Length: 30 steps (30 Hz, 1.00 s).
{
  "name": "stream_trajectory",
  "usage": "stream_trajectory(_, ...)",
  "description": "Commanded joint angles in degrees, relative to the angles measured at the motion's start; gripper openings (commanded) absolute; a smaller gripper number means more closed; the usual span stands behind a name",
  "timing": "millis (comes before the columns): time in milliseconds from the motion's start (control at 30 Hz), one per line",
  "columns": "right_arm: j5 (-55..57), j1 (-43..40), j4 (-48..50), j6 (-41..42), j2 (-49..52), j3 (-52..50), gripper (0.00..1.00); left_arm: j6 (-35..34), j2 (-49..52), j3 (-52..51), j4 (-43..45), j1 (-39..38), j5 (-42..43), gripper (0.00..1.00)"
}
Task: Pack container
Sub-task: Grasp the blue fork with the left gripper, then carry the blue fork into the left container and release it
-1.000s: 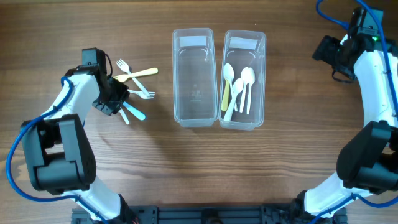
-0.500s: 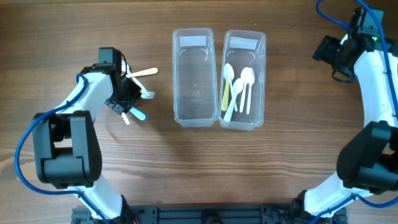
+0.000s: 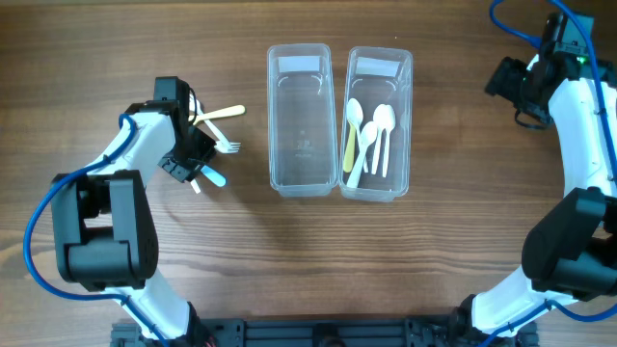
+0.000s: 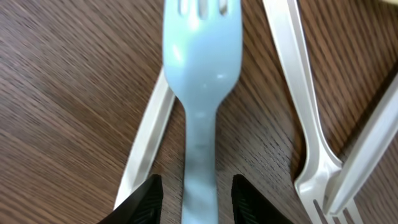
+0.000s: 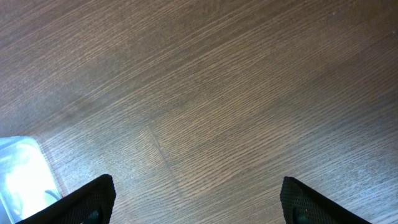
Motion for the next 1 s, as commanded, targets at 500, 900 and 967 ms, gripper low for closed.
stream_trajectory(500,-0.92,0.09,-0.17,-0.11,1.01,-0.55,0.81,-0.76,1.79,0.48,3.15,0.00,-3.21,0.34)
stream_trajectory(900,-0.92,0.09,-0.11,-0.09,1.01,-0.55,0.80,-0.68,4.17,0.42,3.23,0.00,-0.17,0.13)
stream_trajectory(967,-0.92,0.09,-0.11,-0.07,1.01,-0.55,0.80,-0.31,4.00,0.81,2.91,0.00,0.31,0.06)
